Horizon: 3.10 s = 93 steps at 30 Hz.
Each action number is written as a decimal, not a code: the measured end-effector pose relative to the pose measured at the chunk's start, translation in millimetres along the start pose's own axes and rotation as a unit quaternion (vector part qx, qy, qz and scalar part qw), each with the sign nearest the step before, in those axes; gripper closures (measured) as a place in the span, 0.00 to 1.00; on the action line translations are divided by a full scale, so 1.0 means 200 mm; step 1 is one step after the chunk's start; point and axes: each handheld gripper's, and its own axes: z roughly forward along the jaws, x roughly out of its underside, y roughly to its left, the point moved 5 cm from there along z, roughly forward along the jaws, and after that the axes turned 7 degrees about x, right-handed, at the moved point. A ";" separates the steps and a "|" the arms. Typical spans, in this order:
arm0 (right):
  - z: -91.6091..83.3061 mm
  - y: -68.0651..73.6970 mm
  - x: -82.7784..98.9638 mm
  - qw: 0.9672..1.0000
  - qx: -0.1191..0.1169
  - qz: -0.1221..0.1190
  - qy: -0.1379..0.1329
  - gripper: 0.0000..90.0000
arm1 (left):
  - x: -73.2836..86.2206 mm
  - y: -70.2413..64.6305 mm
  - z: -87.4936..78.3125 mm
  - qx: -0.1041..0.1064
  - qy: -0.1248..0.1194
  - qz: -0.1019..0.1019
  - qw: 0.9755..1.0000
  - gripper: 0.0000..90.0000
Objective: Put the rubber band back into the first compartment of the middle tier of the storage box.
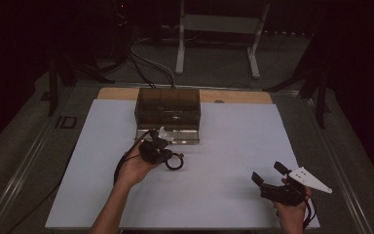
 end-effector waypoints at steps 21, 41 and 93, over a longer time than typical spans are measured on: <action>0.00 0.00 0.00 1.000 0.001 0.000 0.000 0.00 | -0.02 0.04 -0.05 -0.009 -0.009 -0.005 1.000 0.96; 0.00 0.00 0.00 1.000 0.001 0.001 -0.001 0.00 | -0.04 0.09 -0.10 -0.028 -0.019 -0.013 0.999 0.96; 0.00 0.00 0.00 1.000 0.000 0.000 0.000 0.00 | -0.06 0.23 -0.19 -0.059 -0.035 -0.042 0.997 0.96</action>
